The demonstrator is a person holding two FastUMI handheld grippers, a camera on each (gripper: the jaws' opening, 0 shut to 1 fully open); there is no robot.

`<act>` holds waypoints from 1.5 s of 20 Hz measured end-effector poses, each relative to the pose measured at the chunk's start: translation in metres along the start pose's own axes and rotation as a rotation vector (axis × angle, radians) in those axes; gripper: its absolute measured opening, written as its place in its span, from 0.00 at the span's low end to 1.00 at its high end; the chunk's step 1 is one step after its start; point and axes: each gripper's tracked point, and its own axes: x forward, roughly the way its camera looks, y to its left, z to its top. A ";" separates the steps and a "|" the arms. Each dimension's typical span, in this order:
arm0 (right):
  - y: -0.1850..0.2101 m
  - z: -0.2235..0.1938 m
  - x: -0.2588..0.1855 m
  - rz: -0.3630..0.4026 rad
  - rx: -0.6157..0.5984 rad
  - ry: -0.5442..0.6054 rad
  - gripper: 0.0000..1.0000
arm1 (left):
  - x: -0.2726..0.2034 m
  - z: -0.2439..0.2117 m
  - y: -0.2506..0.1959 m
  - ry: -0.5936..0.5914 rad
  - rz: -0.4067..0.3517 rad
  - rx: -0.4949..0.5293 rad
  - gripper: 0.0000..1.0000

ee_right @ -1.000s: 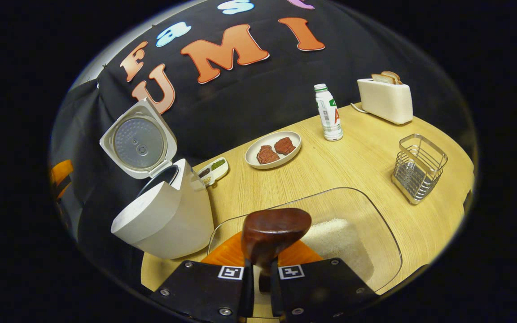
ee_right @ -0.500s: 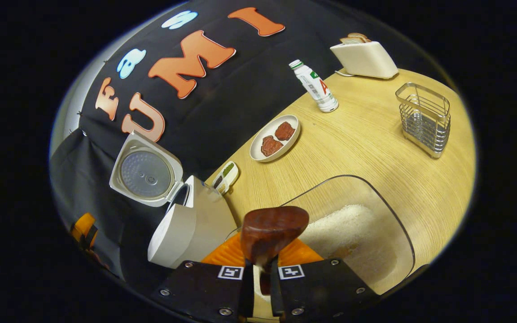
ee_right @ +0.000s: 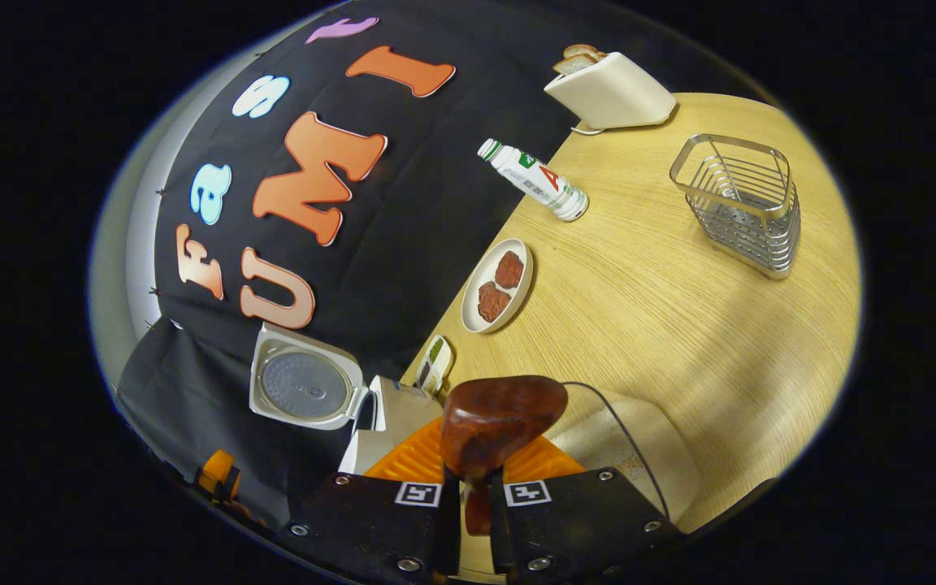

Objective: Close the left gripper, press the button to open the rice cooker; take a wooden spoon from the chopstick holder with the right hand, scoop a spoonful of rice and pour it into the rice cooker, then put the wooden spoon back into the chopstick holder.

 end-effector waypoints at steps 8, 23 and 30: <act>0.033 0.054 -0.015 0.107 0.204 -0.052 0.14 | 0.000 -0.005 -0.003 0.021 0.053 -0.059 0.99; 0.180 0.083 0.041 0.334 0.313 0.031 0.14 | -0.033 -0.008 0.074 -0.073 0.326 -0.033 1.00; 0.241 0.050 0.100 0.375 0.302 0.113 0.14 | -0.043 -0.020 0.111 -0.064 0.406 -0.040 1.00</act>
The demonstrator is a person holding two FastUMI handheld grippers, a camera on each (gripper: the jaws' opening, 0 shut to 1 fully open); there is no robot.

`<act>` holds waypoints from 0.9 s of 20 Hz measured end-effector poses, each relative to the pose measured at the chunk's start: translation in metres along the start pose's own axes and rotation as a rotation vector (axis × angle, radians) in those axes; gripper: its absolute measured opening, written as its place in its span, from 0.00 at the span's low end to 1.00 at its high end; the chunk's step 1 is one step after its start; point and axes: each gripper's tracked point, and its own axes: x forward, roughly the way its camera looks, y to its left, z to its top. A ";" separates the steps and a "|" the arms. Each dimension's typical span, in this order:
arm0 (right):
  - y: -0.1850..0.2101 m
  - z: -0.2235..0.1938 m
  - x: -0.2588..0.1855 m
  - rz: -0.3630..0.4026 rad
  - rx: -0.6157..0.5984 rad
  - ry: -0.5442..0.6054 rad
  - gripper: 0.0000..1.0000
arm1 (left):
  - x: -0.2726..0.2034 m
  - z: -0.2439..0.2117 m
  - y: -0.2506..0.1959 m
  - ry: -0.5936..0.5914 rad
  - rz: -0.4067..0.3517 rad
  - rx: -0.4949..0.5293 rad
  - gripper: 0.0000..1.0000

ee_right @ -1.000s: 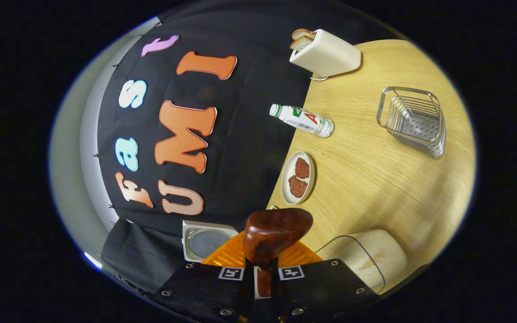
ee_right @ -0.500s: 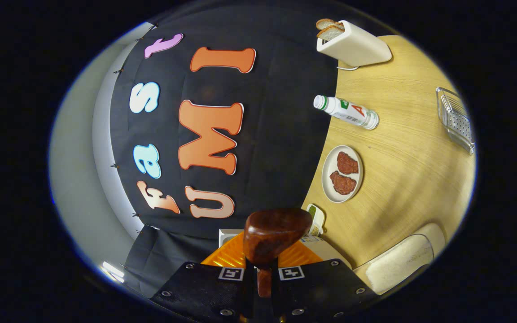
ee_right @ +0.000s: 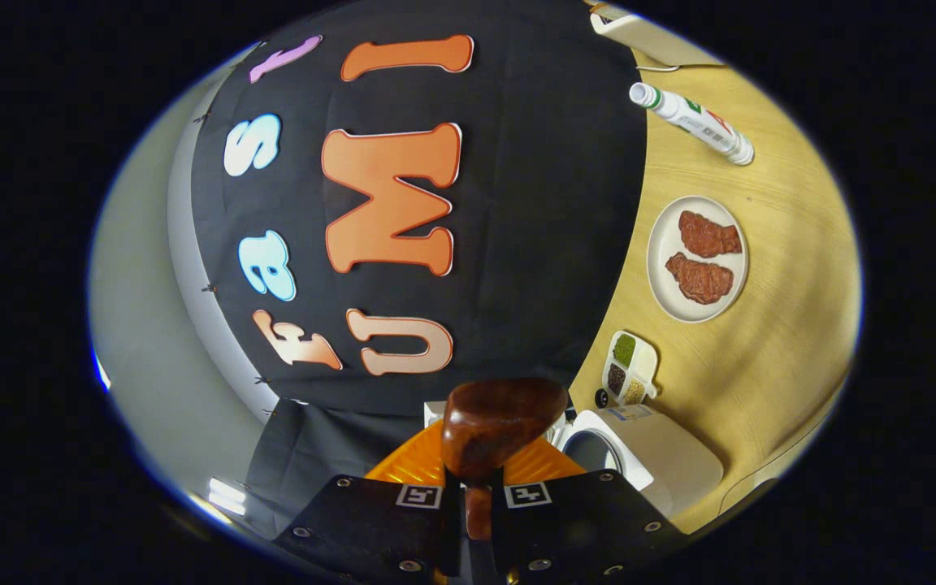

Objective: Close the left gripper, press the button to open the rice cooker; take a wooden spoon from the chopstick holder with the right hand, scoop a spoonful of rice and pour it into the rice cooker, then put the wooden spoon back into the chopstick holder.

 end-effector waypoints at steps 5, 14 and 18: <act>0.011 -0.027 0.044 -0.013 -0.078 0.032 0.14 | 0.010 -0.018 0.021 0.047 0.039 -0.032 1.00; 0.010 -0.065 0.109 -0.096 -0.380 0.055 0.14 | 0.021 -0.034 0.044 0.081 0.075 -0.033 1.00; -0.005 -0.072 0.125 -0.155 -0.499 0.069 0.14 | 0.026 -0.042 0.053 0.099 0.091 -0.040 1.00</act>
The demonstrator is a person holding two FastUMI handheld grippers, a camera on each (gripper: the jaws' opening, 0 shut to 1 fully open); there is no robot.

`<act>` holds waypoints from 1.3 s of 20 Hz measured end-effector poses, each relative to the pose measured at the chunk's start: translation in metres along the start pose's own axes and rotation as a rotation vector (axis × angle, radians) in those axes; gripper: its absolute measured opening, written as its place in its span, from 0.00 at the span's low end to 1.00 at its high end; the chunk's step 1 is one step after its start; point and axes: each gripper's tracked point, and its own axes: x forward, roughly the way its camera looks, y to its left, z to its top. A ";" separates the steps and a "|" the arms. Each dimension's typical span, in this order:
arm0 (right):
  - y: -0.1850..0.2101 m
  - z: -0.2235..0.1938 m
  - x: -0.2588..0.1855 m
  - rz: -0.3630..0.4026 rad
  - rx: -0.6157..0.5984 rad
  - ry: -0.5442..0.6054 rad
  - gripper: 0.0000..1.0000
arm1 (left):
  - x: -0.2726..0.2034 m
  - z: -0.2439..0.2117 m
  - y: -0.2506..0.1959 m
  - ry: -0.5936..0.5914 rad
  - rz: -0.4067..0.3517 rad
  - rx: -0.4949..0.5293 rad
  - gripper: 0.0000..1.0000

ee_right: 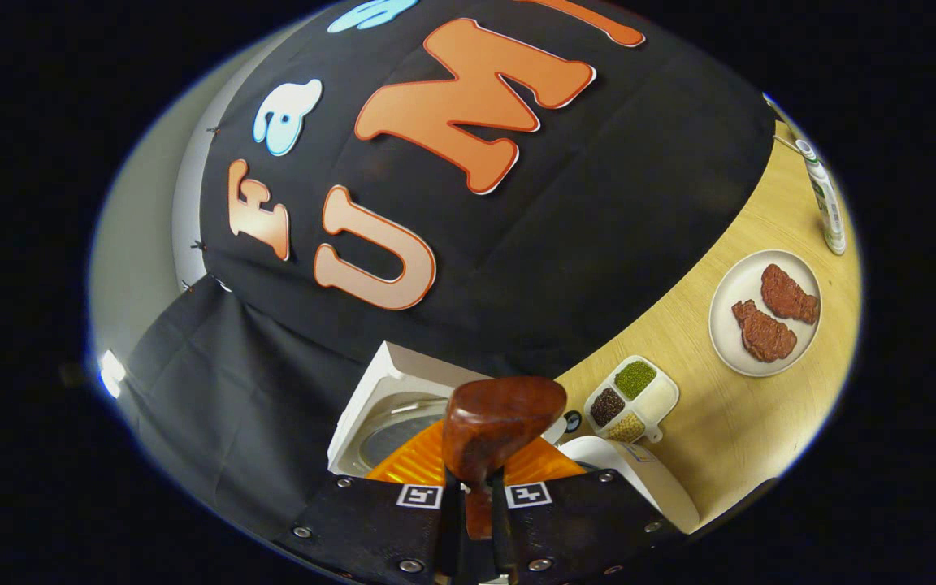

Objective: Close the left gripper, press the button to open the rice cooker; take a wooden spoon from the chopstick holder with the right hand, scoop a spoonful of rice and pour it into the rice cooker, then put the wooden spoon back into the chopstick holder.

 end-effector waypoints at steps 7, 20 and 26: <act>0.007 -0.013 0.011 -0.057 -0.268 -0.022 0.14 | 0.013 -0.007 0.002 0.023 0.012 0.004 0.99; 0.040 -0.027 0.014 -0.017 -0.563 -0.055 0.14 | 0.020 -0.011 0.003 0.028 -0.002 0.038 0.99; 0.056 -0.032 0.008 0.002 -0.724 -0.074 0.14 | 0.021 -0.013 0.002 0.031 -0.005 0.035 0.99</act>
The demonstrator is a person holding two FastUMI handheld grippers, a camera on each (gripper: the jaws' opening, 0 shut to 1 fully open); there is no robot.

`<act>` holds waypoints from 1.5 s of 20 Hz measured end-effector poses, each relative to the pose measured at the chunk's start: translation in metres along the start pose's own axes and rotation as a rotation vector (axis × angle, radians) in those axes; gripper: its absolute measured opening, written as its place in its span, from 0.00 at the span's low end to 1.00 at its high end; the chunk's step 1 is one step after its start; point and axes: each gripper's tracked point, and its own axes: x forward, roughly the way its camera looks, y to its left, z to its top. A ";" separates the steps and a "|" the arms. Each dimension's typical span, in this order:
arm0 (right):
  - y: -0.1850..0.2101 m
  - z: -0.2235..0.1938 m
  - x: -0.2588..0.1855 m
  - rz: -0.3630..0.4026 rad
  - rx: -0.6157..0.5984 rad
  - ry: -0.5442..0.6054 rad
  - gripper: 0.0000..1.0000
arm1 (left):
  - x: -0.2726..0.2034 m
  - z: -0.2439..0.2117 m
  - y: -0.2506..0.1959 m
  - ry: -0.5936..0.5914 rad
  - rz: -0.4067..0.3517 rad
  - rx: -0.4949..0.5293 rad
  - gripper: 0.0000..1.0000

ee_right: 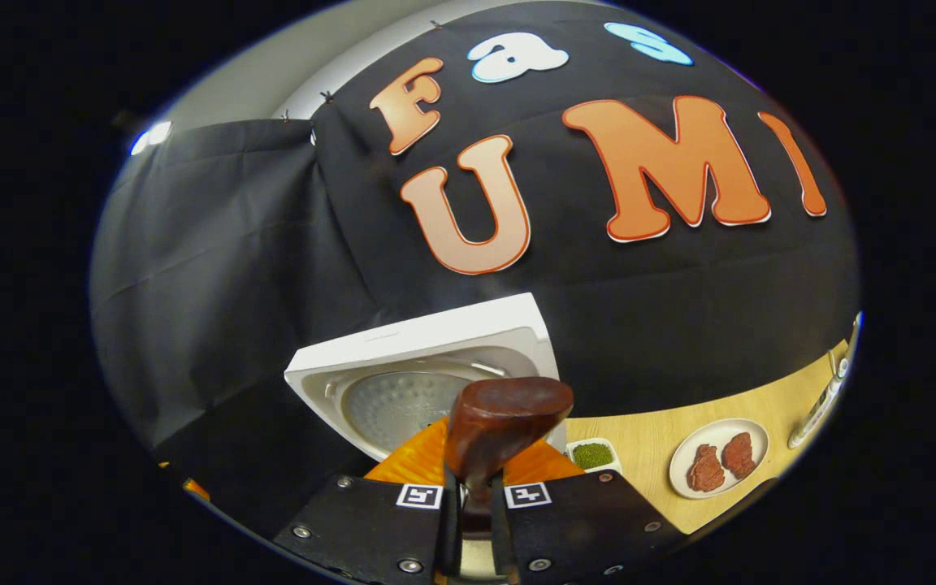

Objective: Close the left gripper, press the button to open the rice cooker; take a wooden spoon from the chopstick holder with the right hand, scoop a spoonful of rice and pour it into the rice cooker, then put the wooden spoon back into the chopstick holder.

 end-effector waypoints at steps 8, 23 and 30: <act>0.026 0.001 -0.007 0.042 -0.247 -0.031 0.14 | -0.004 -0.006 0.007 0.011 0.020 -0.011 0.99; 0.057 0.013 -0.039 0.145 -0.453 -0.105 0.14 | -0.027 -0.003 -0.003 0.002 0.025 0.010 0.99; 0.028 0.031 -0.073 0.154 -0.245 -0.090 0.14 | -0.039 0.000 -0.021 -0.004 0.014 0.021 1.00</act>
